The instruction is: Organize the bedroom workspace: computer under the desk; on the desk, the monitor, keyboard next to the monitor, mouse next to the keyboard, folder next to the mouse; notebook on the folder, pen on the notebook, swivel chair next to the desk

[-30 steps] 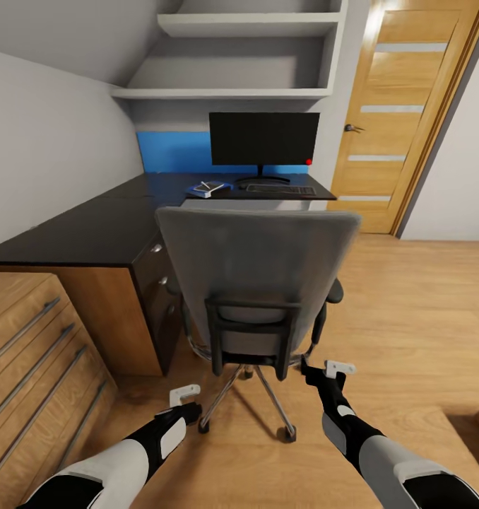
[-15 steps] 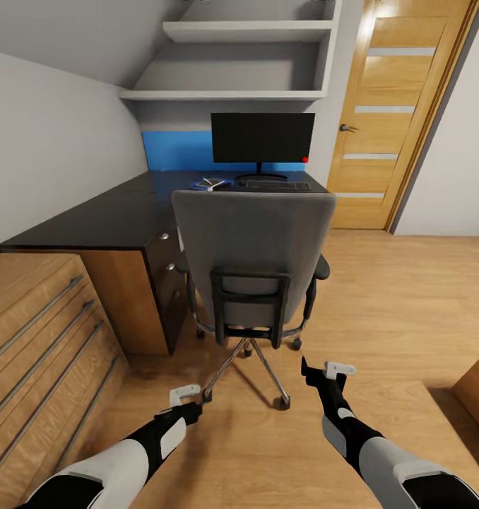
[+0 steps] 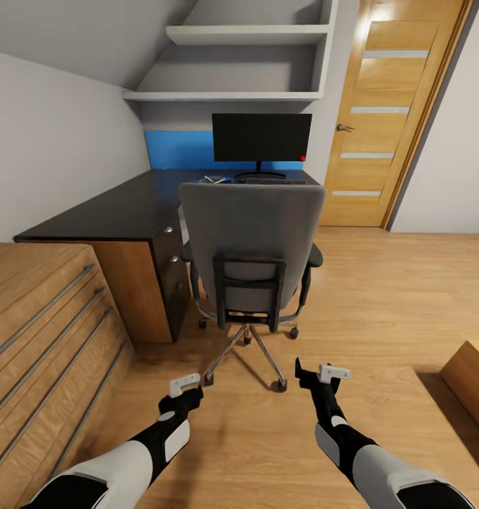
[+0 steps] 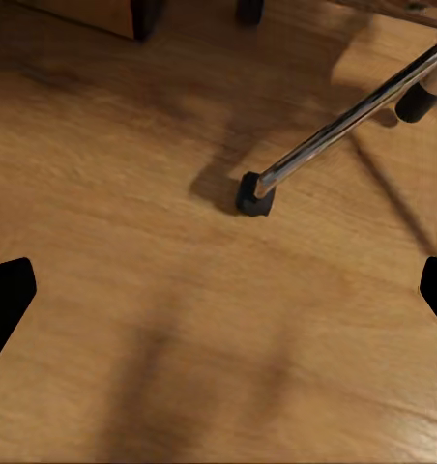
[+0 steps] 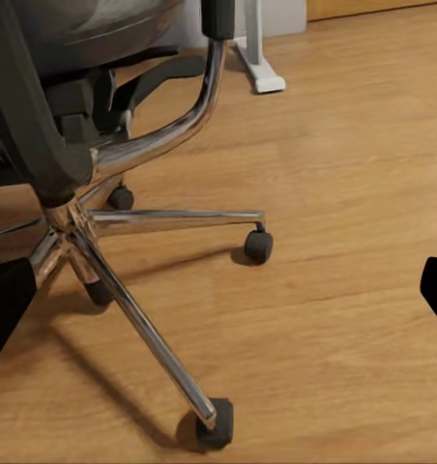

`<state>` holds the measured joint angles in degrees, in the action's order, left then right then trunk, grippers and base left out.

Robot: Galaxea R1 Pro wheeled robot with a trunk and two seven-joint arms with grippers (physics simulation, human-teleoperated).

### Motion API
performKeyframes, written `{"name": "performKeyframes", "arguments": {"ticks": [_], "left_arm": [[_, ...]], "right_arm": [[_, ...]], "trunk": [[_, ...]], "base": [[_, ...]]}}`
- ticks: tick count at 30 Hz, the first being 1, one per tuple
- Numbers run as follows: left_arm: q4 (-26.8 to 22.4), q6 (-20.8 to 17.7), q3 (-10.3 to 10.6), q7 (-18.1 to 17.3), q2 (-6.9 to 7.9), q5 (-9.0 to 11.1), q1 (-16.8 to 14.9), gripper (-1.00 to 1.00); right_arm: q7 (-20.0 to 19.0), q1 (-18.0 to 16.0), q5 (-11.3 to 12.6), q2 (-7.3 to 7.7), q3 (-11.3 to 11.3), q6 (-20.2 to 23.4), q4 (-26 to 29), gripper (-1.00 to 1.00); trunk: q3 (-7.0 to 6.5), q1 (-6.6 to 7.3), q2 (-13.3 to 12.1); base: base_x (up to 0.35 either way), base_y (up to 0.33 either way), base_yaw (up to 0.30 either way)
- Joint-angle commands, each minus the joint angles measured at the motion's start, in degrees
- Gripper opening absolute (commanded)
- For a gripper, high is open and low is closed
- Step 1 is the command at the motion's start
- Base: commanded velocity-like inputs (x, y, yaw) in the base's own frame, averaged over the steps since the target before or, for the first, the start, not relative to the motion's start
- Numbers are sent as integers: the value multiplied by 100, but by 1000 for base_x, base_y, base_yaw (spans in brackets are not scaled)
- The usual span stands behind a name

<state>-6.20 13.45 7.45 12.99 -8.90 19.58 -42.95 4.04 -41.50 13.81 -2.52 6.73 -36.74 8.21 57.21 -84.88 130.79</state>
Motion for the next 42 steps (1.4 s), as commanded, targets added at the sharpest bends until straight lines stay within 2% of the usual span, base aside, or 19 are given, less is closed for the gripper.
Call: {"name": "performKeyframes", "arguments": {"ticks": [1,5,7,8,10,11,12,13,15,17,18,22,25,30,33,36,40,42], "left_arm": [[4,92,52,27,-9,41,-3,100],[-24,262,116,32,-53,17,-3,100],[-123,273,166,40,-109,9,-3,100],[-189,245,177,43,-109,8,-3,100],[-502,-48,199,52,-109,5,-3,100],[-638,-228,204,56,-109,4,-3,100],[-938,-717,212,72,-109,3,-3,100],[-1426,-1671,221,85,-109,7,-3,100],[-1768,-2307,225,90,-109,8,-3,100],[-2122,-2780,227,95,-109,9,-3,100],[-2440,-3085,228,102,-109,9,-3,100],[-2862,-3454,224,111,-109,17,-3,100],[-2971,-3543,206,95,-109,16,-3,100],[-2776,-3541,195,54,-109,14,-3,100],[-2459,-3300,200,44,-109,12,-3,100],[-2222,-2770,203,36,-109,11,-3,100],[-2135,-2449,204,25,-109,10,-3,100],[-2124,-2406,206,23,-109,10,-3,100]], "right_arm": [[43,-2,25,-11,53,-11,6,100],[50,1,24,-85,83,9,45,100],[55,1,19,-179,106,64,60,100],[58,1,17,-216,114,102,72,100],[77,2,6,-313,142,282,142,100],[90,2,1,-335,149,366,185,100],[123,2,-6,-367,160,571,310,100],[214,2,-16,-395,170,992,592,100],[301,0,-20,-406,175,1351,825,100],[411,-2,-31,-415,180,1799,1100,100],[514,-4,-60,-421,183,2281,1404,100],[653,-6,-181,-424,186,3120,2111,100],[695,0,-236,-425,177,3380,2455,100],[709,25,-275,-430,177,3425,2482,100],[705,32,-295,-432,183,3203,2286,100],[694,37,-304,-439,223,2825,2088,100],[691,44,-307,-436,268,2553,1976,100],[689,44,-308,-435,274,2517,1954,100]], "trunk": [[5,2,2],[5,2,2],[5,2,2],[5,2,2],[5,2,2],[5,2,2],[5,2,2],[5,2,2],[5,2,2],[5,2,2],[5,2,2],[5,2,2],[5,2,2],[5,2,2],[5,2,2],[5,2,2],[5,2,2],[5,2,2]], "base": [[-33,0,0],[-16,0,0],[-6,0,0],[-4,0,0],[-3,0,0],[-2,0,0],[-1,0,0],[0,0,0],[0,0,0],[0,0,0],[0,0,0],[0,0,0],[0,0,0],[0,0,0],[0,0,0],[3,0,0],[113,0,0],[240,0,0]]}}
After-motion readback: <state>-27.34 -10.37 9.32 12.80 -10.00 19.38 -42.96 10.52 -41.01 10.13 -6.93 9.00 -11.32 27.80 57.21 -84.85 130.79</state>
